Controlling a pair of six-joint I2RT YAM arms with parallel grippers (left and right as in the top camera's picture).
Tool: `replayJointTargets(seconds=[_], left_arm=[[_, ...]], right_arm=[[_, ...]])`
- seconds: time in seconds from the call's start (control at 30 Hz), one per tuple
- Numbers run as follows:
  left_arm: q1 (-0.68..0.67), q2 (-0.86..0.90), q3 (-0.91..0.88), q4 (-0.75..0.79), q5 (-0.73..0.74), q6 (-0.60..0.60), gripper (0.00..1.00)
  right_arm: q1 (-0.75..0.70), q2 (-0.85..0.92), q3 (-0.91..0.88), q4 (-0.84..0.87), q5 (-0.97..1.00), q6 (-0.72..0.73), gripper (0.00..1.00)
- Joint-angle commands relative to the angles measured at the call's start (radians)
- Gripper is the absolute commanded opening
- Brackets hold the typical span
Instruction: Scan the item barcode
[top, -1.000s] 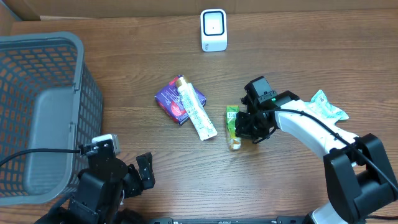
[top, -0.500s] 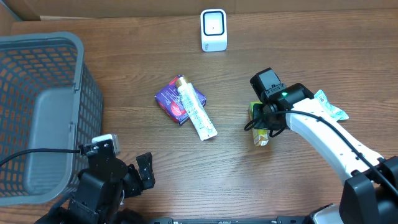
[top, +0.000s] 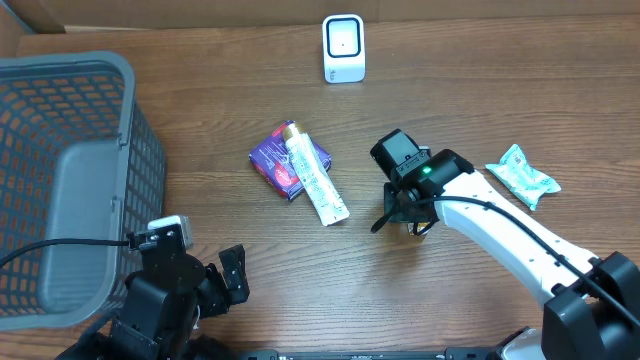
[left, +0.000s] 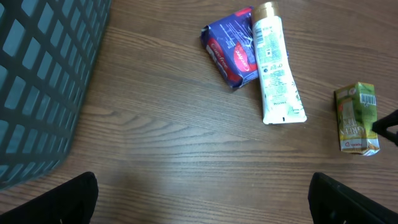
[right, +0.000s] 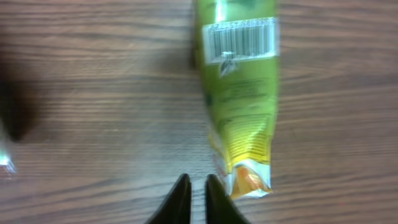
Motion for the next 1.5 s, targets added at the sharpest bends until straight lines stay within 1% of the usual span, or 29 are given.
replayJointTargets(seconds=[0.0,0.13,0.23,0.37,0.43,0.47,0.57,0.77,0.87,0.93,1.0,1.1,1.13,1.17,1.23,1.27,1.3,1.33,1.4,1.43,1.47], left_arm=[[-0.003,0.001,-0.003,0.003,-0.006,-0.018,1.0],[-0.003,0.001,-0.003,0.003,-0.007,-0.018,1.0],[-0.003,0.001,-0.003,0.003,-0.007,-0.018,0.99],[-0.003,0.001,-0.003,0.003,-0.006,-0.018,1.0],[-0.003,0.001,-0.003,0.003,-0.007,-0.018,0.99],[-0.003,0.001,-0.003,0.003,-0.007,-0.018,1.0],[-0.003,0.001,-0.003,0.003,-0.006,-0.018,1.0],[-0.003,0.001,-0.003,0.003,-0.006,-0.018,0.99],[-0.003,0.001,-0.003,0.003,-0.007,-0.018,1.0],[-0.003,0.001,-0.003,0.003,-0.007,-0.018,1.0],[-0.003,0.001,-0.003,0.003,-0.007,-0.018,1.0],[-0.003,0.001,-0.003,0.003,-0.007,-0.018,1.0],[-0.003,0.001,-0.003,0.003,-0.007,-0.018,1.0],[-0.003,0.001,-0.003,0.003,-0.007,-0.018,1.0],[-0.003,0.001,-0.003,0.003,-0.007,-0.018,1.0],[-0.003,0.001,-0.003,0.003,-0.007,-0.018,1.0],[-0.003,0.001,-0.003,0.003,-0.007,-0.018,1.0],[-0.003,0.001,-0.003,0.003,-0.007,-0.018,0.99],[-0.003,0.001,-0.003,0.003,-0.006,-0.018,1.0],[-0.003,0.001,-0.003,0.003,-0.007,-0.018,0.99],[-0.003,0.001,-0.003,0.003,-0.007,-0.018,1.0]], right_arm=[[-0.014,0.002,-0.007,0.002,0.112,0.066,0.04],[-0.014,0.003,-0.016,0.012,0.14,0.07,0.04],[-0.014,0.003,-0.06,0.036,0.187,0.106,0.04],[-0.011,0.003,-0.126,0.095,0.152,0.105,0.04],[-0.001,0.003,-0.138,0.112,0.12,0.07,0.04],[0.021,0.003,-0.138,0.124,0.103,0.027,0.04],[0.07,0.003,-0.138,0.148,0.101,-0.018,0.04],[0.164,0.003,-0.138,0.188,0.098,-0.071,0.04],[0.177,0.003,-0.138,0.191,0.097,-0.07,0.04],[0.174,0.003,-0.138,0.19,0.097,-0.045,0.04],[0.148,-0.004,-0.123,0.169,0.083,0.039,0.04],[0.095,-0.047,-0.095,0.136,0.026,0.121,0.04],[0.071,-0.076,-0.087,0.133,-0.006,0.135,0.05],[0.043,-0.112,-0.084,0.135,-0.047,0.145,0.1],[-0.013,-0.184,-0.084,0.137,-0.126,0.153,0.17],[-0.039,-0.212,-0.084,0.134,-0.156,0.158,0.27],[-0.087,-0.258,-0.087,0.117,-0.193,0.179,0.45],[-0.119,-0.279,-0.094,0.11,-0.214,0.178,0.58],[-0.164,-0.29,-0.115,0.106,-0.257,0.177,0.71],[-0.182,-0.288,-0.13,0.112,-0.282,0.173,0.74],[-0.2,-0.282,-0.151,0.125,-0.309,0.173,0.74]])
